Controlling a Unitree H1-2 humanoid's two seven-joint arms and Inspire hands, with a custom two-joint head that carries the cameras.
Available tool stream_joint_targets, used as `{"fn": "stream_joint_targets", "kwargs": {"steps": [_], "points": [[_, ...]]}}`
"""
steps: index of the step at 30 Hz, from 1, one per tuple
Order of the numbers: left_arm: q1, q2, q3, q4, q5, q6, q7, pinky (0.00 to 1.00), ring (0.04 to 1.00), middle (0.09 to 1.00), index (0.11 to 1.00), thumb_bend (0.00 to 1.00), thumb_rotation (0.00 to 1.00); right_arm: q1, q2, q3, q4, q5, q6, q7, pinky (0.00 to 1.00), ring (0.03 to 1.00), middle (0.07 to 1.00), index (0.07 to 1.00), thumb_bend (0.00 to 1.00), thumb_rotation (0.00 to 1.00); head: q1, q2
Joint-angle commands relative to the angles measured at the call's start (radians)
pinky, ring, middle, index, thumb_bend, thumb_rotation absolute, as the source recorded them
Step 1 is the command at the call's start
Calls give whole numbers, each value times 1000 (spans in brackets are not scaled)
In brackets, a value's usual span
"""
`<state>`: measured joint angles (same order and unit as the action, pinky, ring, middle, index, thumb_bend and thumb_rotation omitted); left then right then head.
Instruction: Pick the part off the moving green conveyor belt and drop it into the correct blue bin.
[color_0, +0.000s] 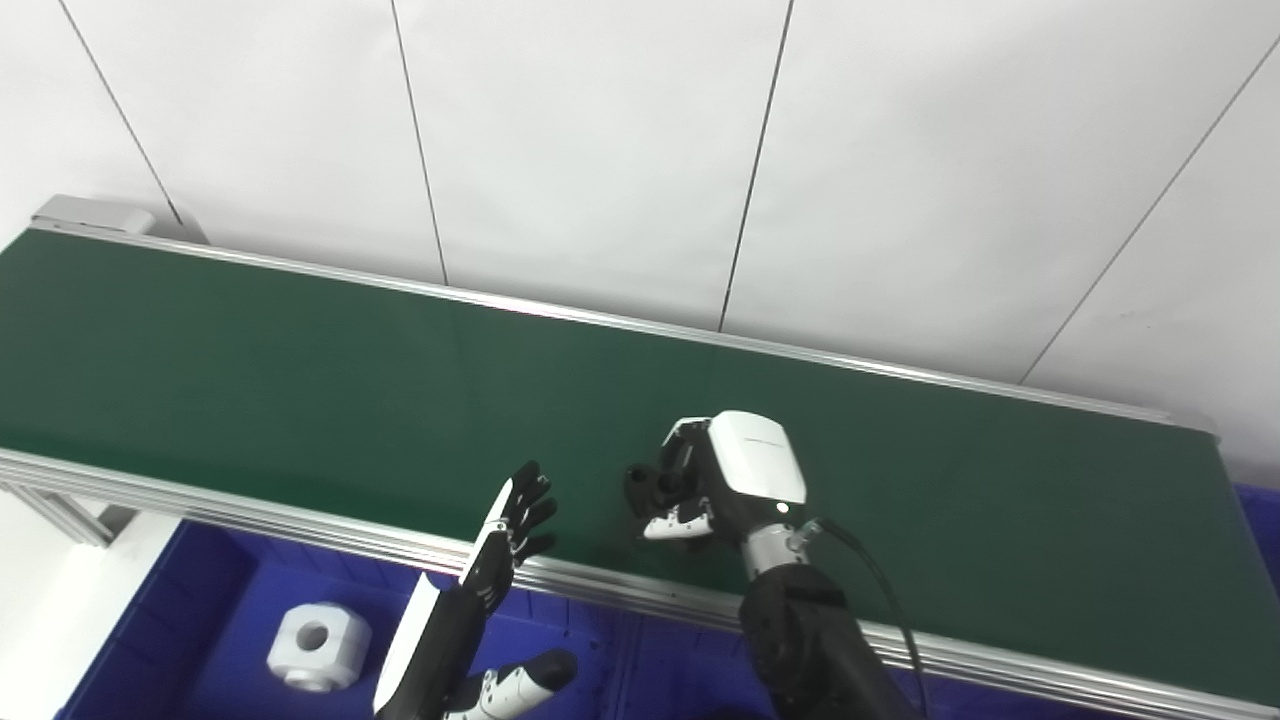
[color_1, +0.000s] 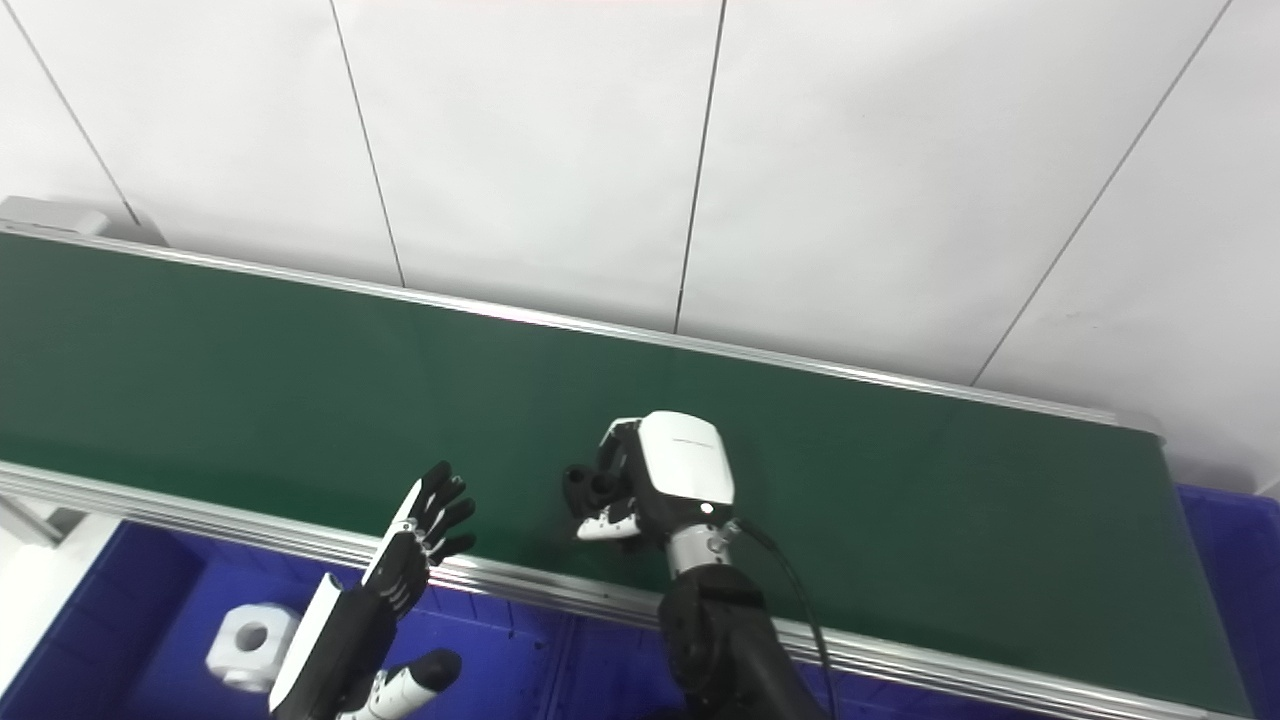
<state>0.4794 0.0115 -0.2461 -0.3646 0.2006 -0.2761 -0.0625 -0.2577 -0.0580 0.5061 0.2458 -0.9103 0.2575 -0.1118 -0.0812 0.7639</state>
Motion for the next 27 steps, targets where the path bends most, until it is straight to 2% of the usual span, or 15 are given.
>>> {"fn": "stream_joint_targets", "kwargs": {"steps": [1, 6, 13, 18, 23, 27], "points": [[-1, -1, -2, -35, -22, -5, -1, 885, 943, 981, 1000, 767, 785, 5, -2, -1, -77, 14, -4, 26, 151, 213, 311, 488, 509, 141, -8, 2], [-6, 13, 8, -40, -58, 4, -7, 922, 957, 985, 1000, 783, 809, 25, -43, -21, -239, 18, 9, 107, 165, 228, 324, 486, 510, 135, -44, 11], [-12, 48, 33, -57, -94, 24, -18, 904, 959, 985, 1000, 756, 822, 70, -123, -63, -507, -22, 49, 261, 141, 200, 292, 487, 510, 137, -109, 29], [-20, 74, 57, -71, -106, 39, -28, 885, 952, 984, 1000, 749, 834, 139, -174, -103, -672, -51, 31, 330, 167, 230, 323, 487, 510, 137, -175, 48], [-33, 98, 74, -68, -125, 47, -41, 871, 944, 983, 1000, 752, 844, 224, -202, -153, -788, -62, 19, 372, 164, 229, 322, 487, 508, 138, -208, 53], [-36, 108, 83, -69, -147, 65, -51, 880, 942, 981, 1000, 755, 831, 272, -207, -175, -779, -60, -13, 353, 137, 200, 295, 486, 509, 137, -222, 53]]}}
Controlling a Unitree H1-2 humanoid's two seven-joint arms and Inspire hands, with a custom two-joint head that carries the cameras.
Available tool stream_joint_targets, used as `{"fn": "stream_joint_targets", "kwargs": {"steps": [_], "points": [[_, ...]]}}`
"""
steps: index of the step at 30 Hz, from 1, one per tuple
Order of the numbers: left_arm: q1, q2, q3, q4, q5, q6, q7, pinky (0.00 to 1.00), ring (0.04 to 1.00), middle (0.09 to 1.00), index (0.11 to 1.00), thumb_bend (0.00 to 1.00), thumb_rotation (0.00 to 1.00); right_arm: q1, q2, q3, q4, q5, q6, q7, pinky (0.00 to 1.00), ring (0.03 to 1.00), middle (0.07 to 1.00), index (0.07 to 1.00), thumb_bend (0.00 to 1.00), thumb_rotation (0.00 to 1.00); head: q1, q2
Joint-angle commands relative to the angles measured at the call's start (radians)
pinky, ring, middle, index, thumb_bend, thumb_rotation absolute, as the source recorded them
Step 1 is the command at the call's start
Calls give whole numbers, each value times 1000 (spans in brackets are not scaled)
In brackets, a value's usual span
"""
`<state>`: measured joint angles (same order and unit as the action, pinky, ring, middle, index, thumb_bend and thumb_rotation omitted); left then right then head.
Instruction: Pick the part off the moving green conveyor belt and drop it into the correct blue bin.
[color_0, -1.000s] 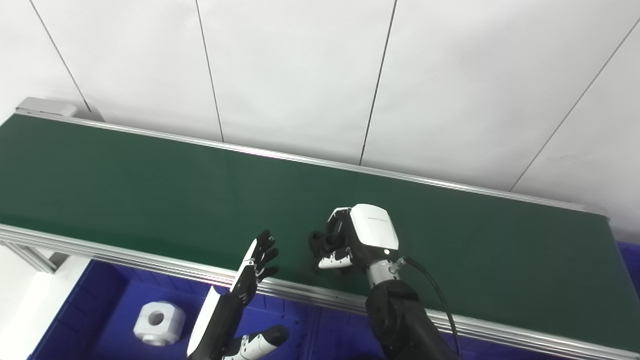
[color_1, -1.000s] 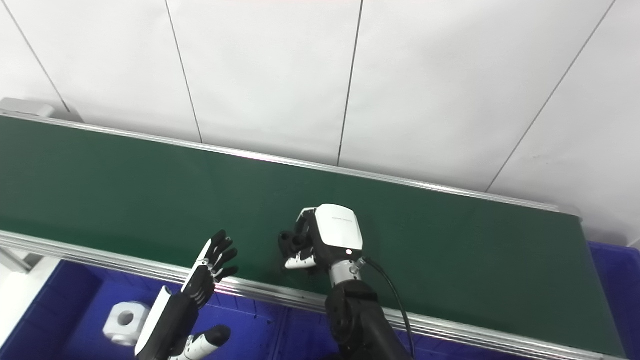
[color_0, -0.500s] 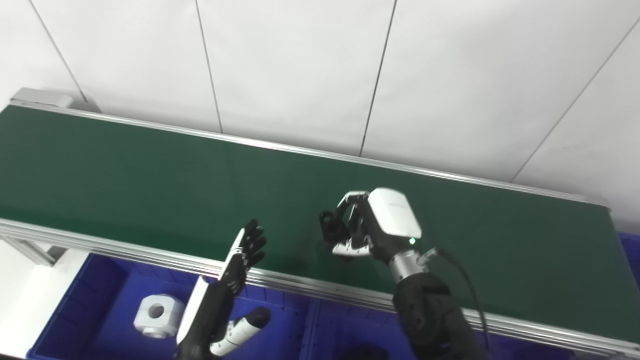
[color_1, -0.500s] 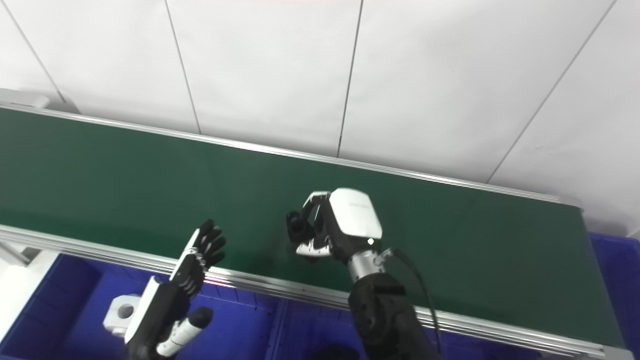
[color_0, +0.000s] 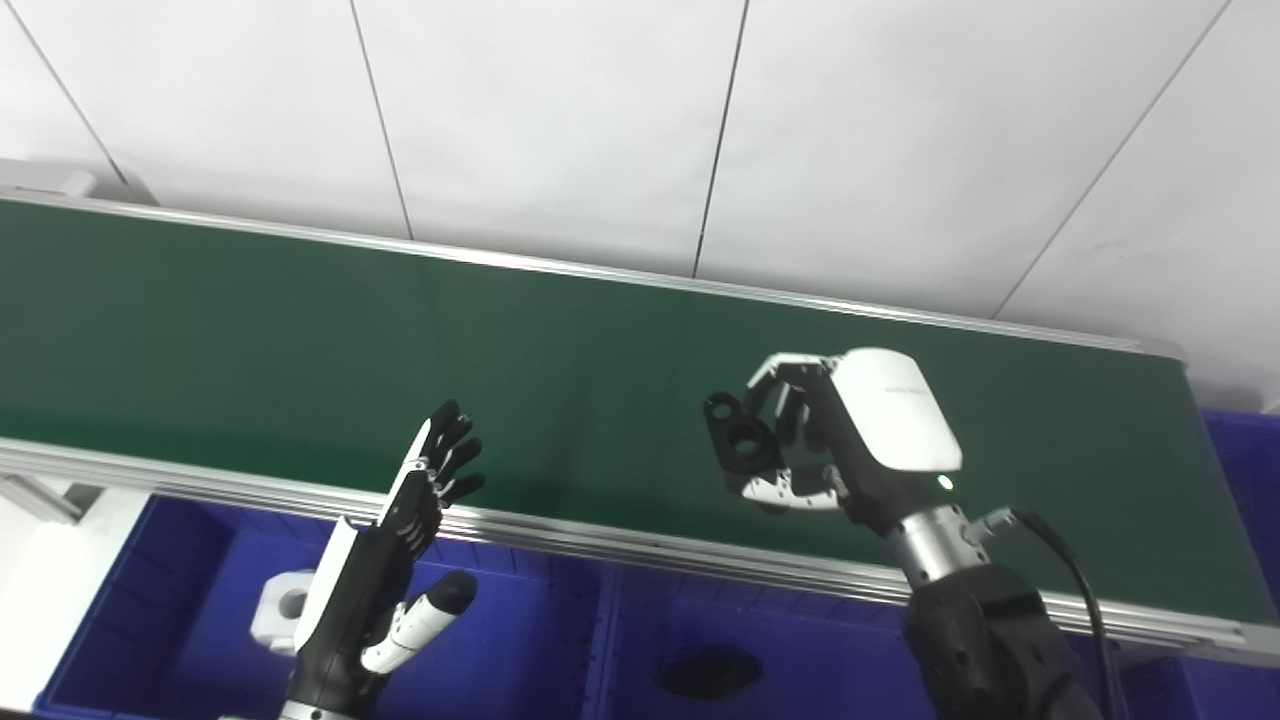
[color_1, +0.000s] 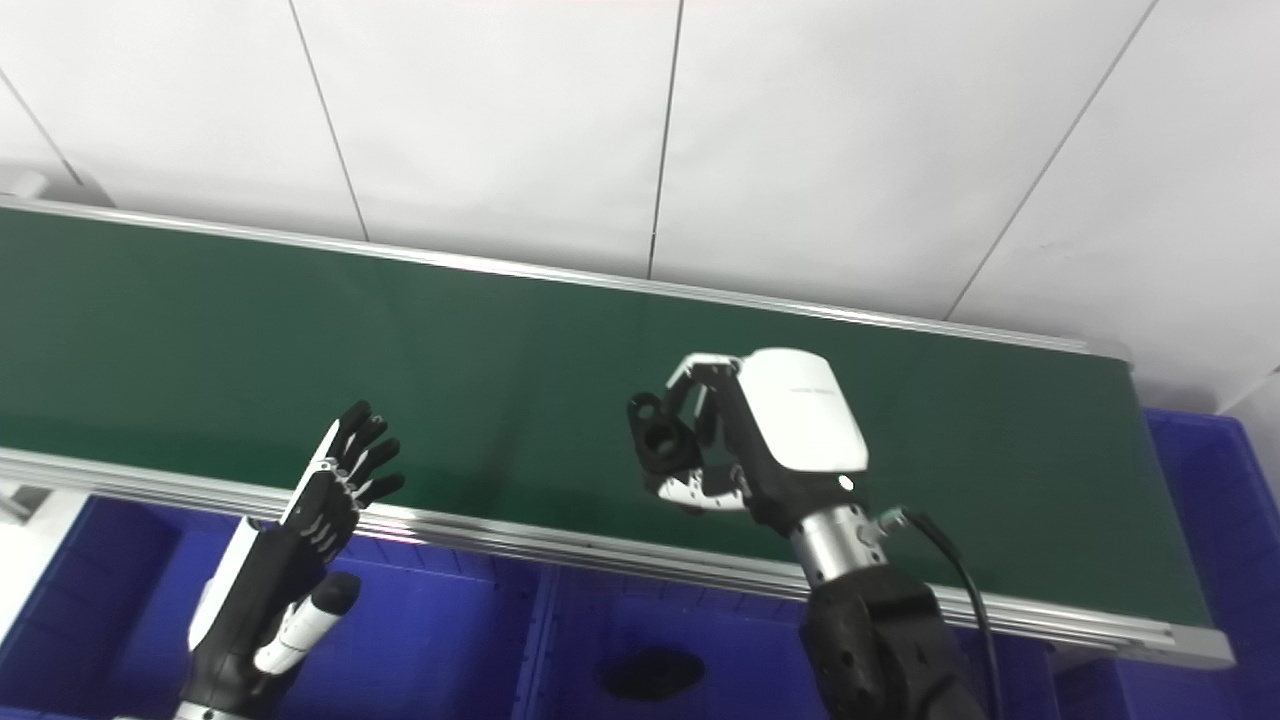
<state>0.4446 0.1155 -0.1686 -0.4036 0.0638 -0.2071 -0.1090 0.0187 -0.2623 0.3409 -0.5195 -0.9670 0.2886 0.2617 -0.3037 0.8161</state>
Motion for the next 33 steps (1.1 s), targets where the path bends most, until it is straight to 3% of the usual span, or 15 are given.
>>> {"fn": "stream_joint_targets", "kwargs": {"steps": [1, 8, 14, 18, 26, 33], "points": [[-2, 5, 7, -31, -10, 0, -5, 876, 938, 976, 1000, 756, 827, 5, -6, -15, -11, 0, -52, -28, 124, 185, 279, 485, 511, 135, 0, 1], [-9, 18, 27, -36, -15, 8, -16, 863, 932, 973, 1000, 755, 823, 60, -1, -38, -51, -7, -59, -14, 122, 180, 269, 485, 512, 130, -69, 25], [-18, 32, 56, -68, -62, 59, -31, 861, 939, 989, 1000, 746, 803, 120, -1, -41, -140, -47, -17, 121, 138, 197, 286, 485, 512, 132, -133, 61], [-29, 40, 67, -94, -60, 109, -36, 859, 939, 984, 1000, 752, 823, 182, 15, -40, -179, -75, -29, 170, 140, 201, 293, 486, 513, 131, -146, 84], [-81, 63, 84, -111, -78, 161, -58, 851, 936, 981, 1000, 754, 816, 299, 47, 15, -193, -146, -63, 239, 167, 232, 325, 486, 511, 137, -194, 134], [-110, 65, 89, -119, -77, 194, -73, 837, 921, 973, 1000, 770, 810, 343, 50, 61, -136, -179, -101, 211, 146, 209, 301, 486, 511, 139, -195, 155]]}}
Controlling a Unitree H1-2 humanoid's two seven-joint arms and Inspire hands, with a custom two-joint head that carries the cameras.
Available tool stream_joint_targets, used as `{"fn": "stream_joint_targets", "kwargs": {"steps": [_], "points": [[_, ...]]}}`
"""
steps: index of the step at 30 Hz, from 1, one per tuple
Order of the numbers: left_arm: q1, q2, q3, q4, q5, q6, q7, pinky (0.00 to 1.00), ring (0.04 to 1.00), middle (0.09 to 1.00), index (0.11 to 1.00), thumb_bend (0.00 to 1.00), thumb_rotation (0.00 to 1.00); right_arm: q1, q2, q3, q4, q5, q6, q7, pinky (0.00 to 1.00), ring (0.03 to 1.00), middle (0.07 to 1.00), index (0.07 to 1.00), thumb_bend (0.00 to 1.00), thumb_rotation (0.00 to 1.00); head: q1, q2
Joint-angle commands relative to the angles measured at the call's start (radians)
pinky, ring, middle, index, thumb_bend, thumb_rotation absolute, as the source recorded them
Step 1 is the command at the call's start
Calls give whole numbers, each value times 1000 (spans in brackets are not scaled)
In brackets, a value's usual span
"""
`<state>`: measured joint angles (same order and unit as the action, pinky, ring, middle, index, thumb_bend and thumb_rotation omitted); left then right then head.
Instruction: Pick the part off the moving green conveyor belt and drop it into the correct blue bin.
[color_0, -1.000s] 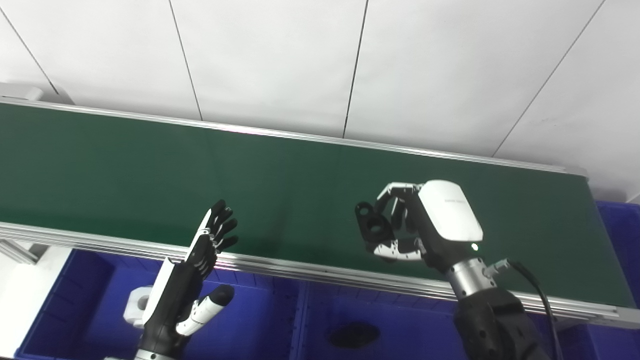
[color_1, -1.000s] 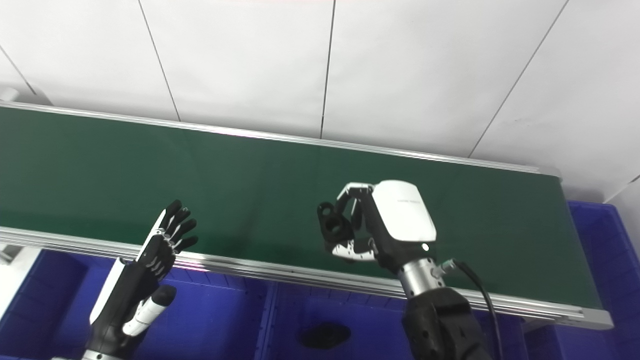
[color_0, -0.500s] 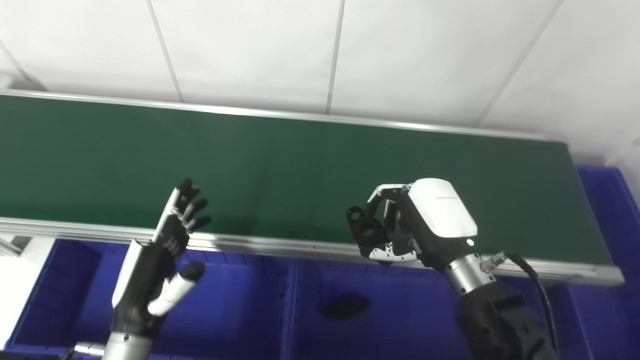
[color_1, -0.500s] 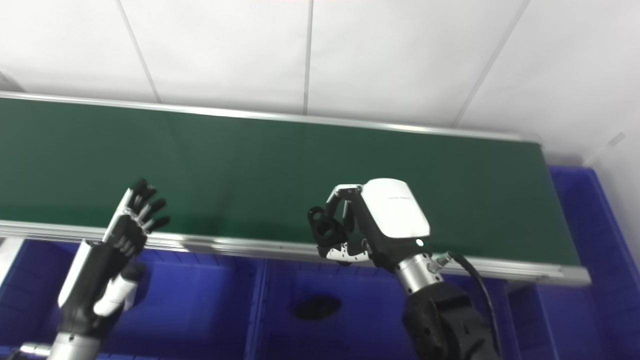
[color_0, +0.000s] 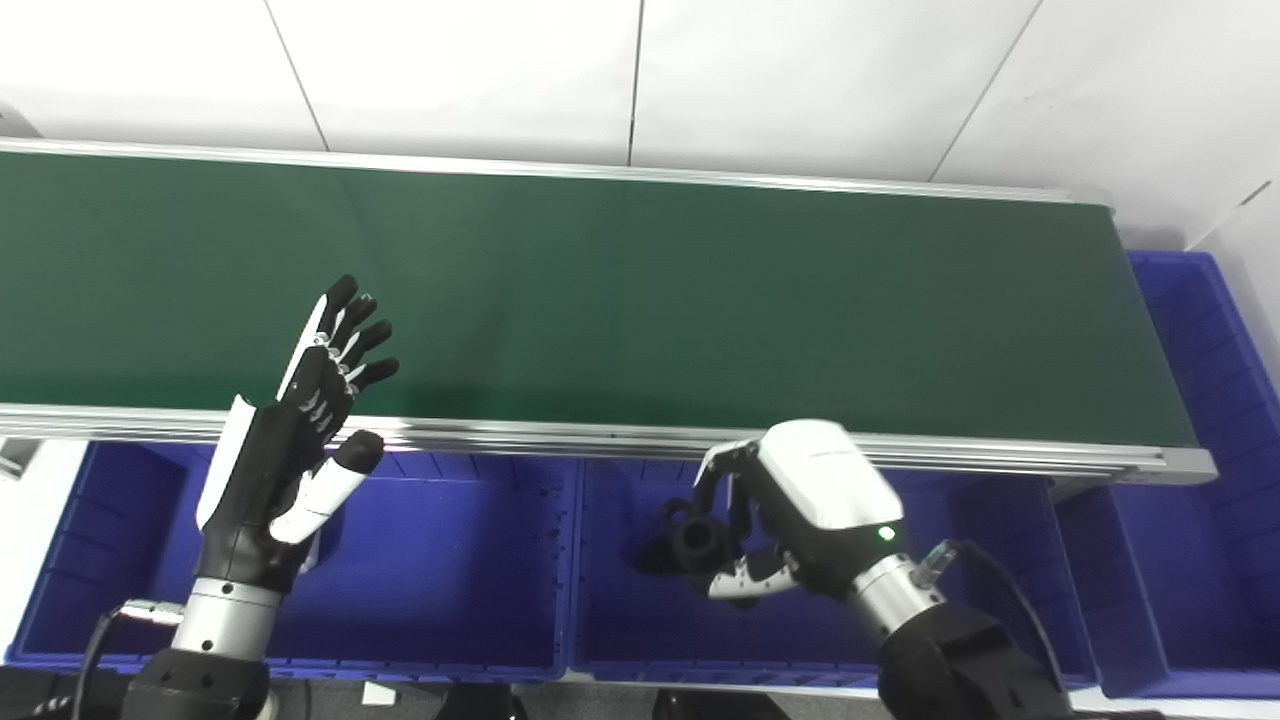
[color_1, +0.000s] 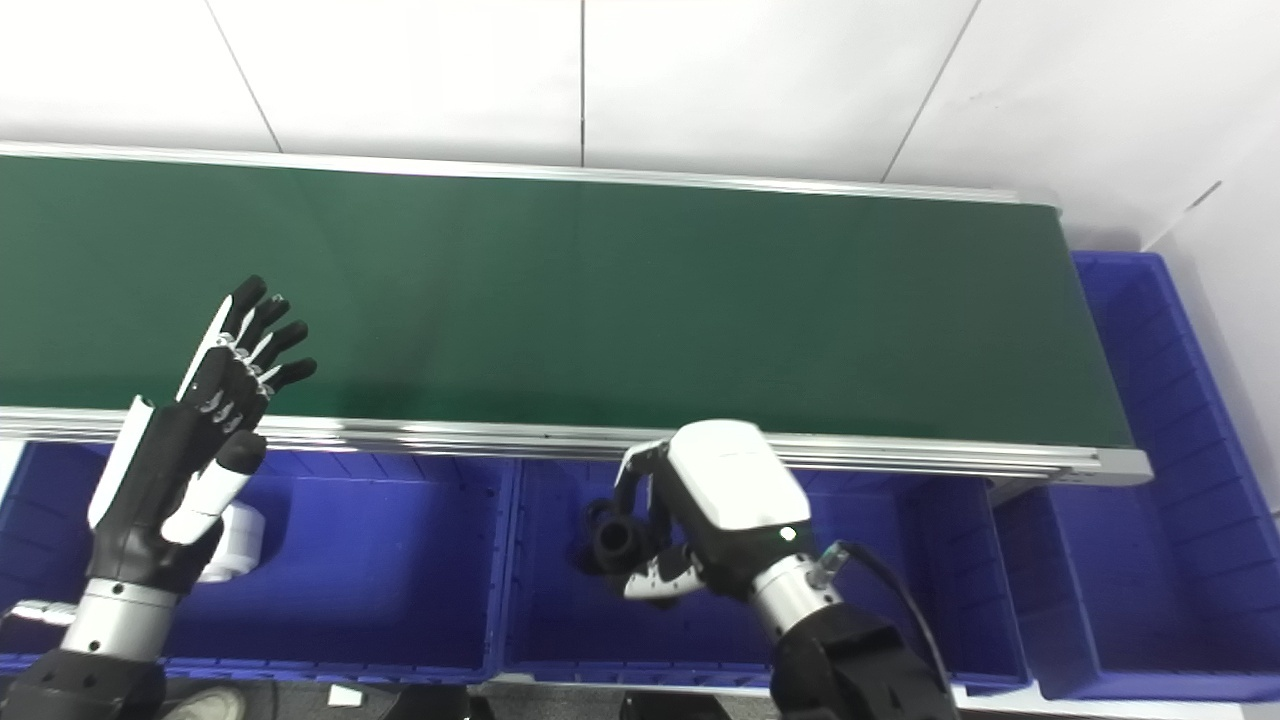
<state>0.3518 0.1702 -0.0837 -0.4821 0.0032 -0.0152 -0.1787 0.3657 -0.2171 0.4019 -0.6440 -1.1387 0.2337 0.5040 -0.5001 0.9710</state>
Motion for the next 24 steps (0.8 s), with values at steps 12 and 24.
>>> {"fn": "stream_joint_targets", "kwargs": {"steps": [12, 24], "points": [[-15, 2, -9, -34, -2, -3, -9, 835, 921, 973, 1000, 765, 817, 4, 23, -30, 42, -188, -2, 127, 534, 585, 669, 748, 880, 431, 34, -18], [6, -23, -29, -25, 17, -30, -1, 828, 928, 979, 1000, 754, 828, 28, 46, -93, 17, -180, -32, 183, 673, 744, 818, 836, 1000, 632, 83, -59]]}}
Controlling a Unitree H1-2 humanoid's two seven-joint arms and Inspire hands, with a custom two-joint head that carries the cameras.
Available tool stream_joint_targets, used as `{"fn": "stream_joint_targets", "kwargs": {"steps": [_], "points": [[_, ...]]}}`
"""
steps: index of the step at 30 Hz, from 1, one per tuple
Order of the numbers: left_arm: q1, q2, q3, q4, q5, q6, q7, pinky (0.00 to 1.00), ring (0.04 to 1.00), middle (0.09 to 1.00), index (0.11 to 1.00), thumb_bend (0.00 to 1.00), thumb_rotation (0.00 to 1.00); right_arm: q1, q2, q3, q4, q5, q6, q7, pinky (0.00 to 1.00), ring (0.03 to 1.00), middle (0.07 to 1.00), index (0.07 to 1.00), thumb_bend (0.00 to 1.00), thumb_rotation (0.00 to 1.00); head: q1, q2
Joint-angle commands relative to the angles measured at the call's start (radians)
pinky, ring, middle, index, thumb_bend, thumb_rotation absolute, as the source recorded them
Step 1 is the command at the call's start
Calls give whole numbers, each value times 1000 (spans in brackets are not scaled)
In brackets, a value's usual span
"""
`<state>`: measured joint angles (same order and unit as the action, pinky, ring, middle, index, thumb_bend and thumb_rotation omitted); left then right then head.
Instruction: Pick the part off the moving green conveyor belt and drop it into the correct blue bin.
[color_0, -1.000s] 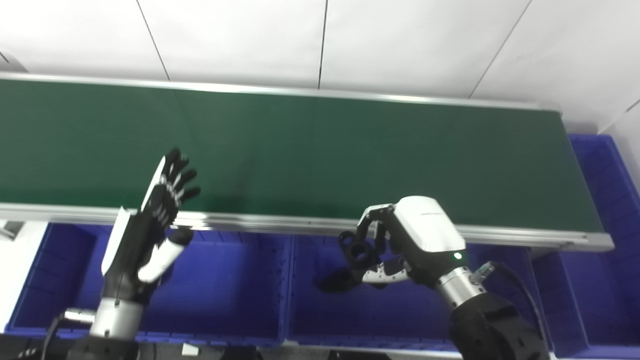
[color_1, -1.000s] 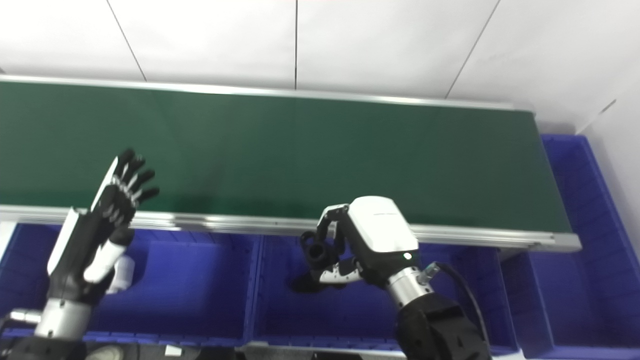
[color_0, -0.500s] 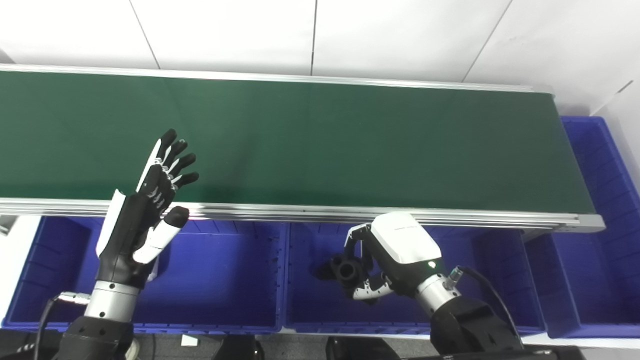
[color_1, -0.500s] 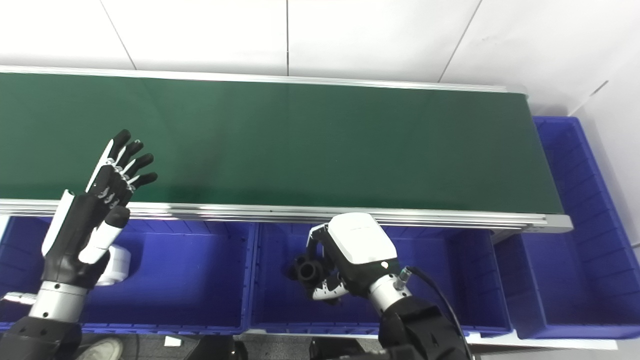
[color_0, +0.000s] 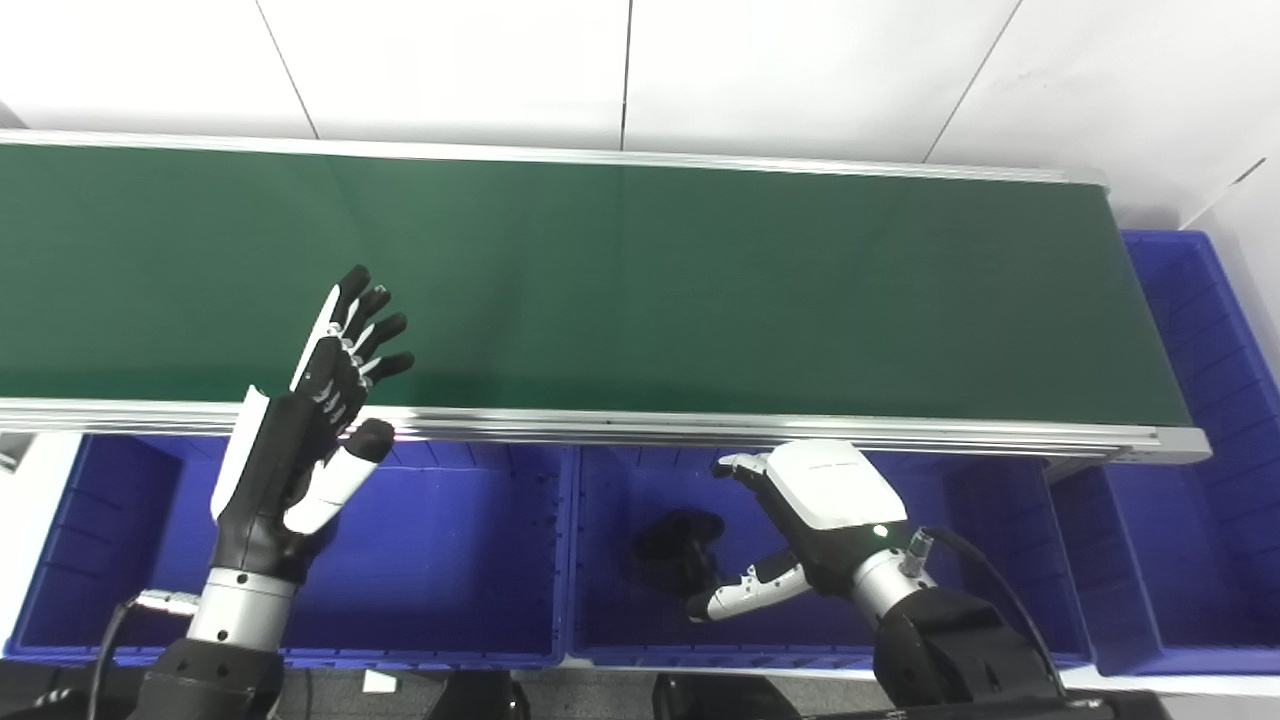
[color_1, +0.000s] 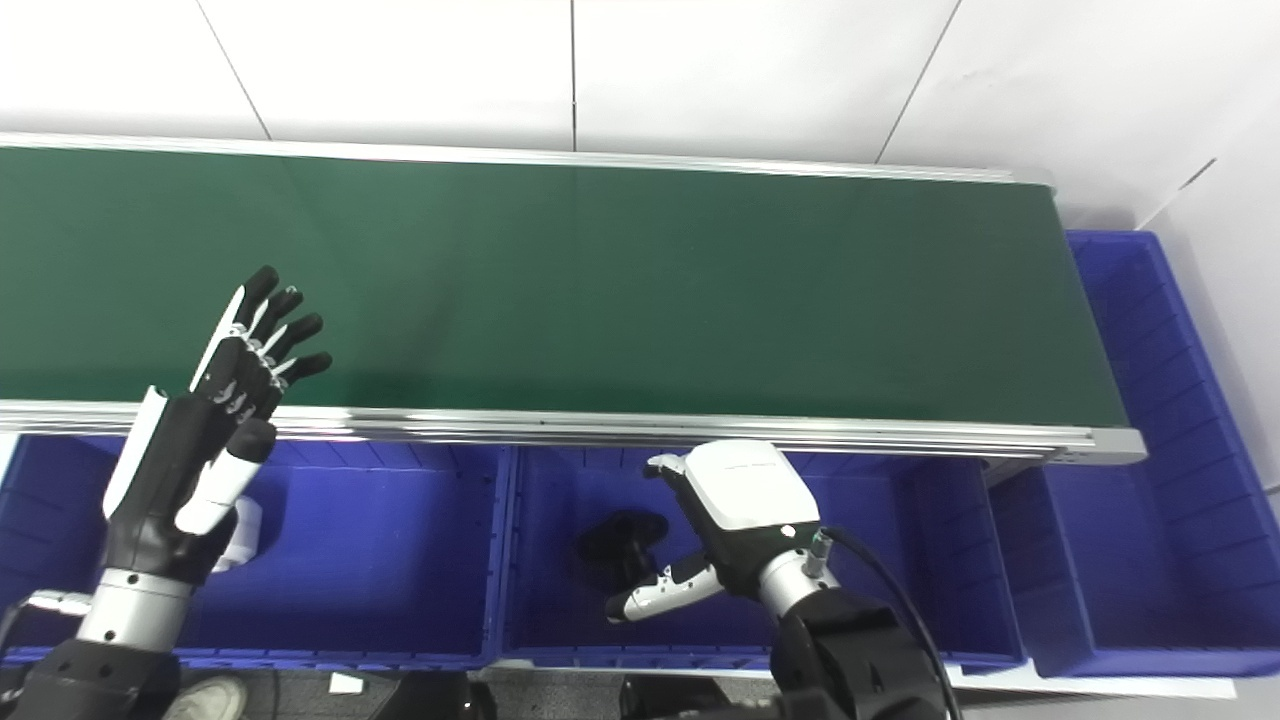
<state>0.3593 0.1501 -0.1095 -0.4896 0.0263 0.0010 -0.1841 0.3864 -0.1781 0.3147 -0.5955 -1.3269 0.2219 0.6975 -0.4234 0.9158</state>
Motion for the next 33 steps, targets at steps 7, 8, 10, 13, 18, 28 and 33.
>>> {"fn": "stream_joint_targets", "kwargs": {"steps": [7, 8, 10, 13, 18, 28, 33], "points": [[20, -6, -21, -9, -7, -68, 2, 857, 945, 989, 1000, 747, 816, 45, 28, -56, -85, 166, -3, -52, 593, 718, 787, 809, 962, 755, 70, -45], [23, -6, -23, -8, -6, -72, 3, 861, 945, 989, 1000, 746, 817, 52, 34, -67, -94, 192, 0, -58, 591, 718, 785, 803, 942, 764, 70, -45], [35, -8, -31, -5, 13, -91, 7, 857, 939, 984, 1000, 738, 822, 87, 64, -107, -139, 308, 13, -100, 564, 701, 772, 793, 907, 788, 101, -62], [52, -14, -41, -5, 26, -110, 12, 854, 932, 978, 1000, 736, 827, 153, 120, -175, -190, 536, 39, -162, 540, 678, 759, 786, 852, 862, 123, -77], [75, -24, -51, 2, 39, -148, 15, 855, 921, 960, 1000, 733, 816, 294, 227, -243, -166, 896, -49, -320, 632, 713, 778, 793, 763, 914, 162, -111], [107, -30, -55, 15, 34, -181, 16, 865, 936, 964, 1000, 730, 780, 305, 245, -275, 120, 1106, -494, -594, 746, 807, 840, 862, 740, 913, 186, -151], [116, -29, -50, 24, 40, -202, 19, 870, 934, 961, 1000, 736, 768, 297, 224, -259, 190, 1105, -602, -639, 829, 877, 918, 955, 772, 982, 189, -179]]}}
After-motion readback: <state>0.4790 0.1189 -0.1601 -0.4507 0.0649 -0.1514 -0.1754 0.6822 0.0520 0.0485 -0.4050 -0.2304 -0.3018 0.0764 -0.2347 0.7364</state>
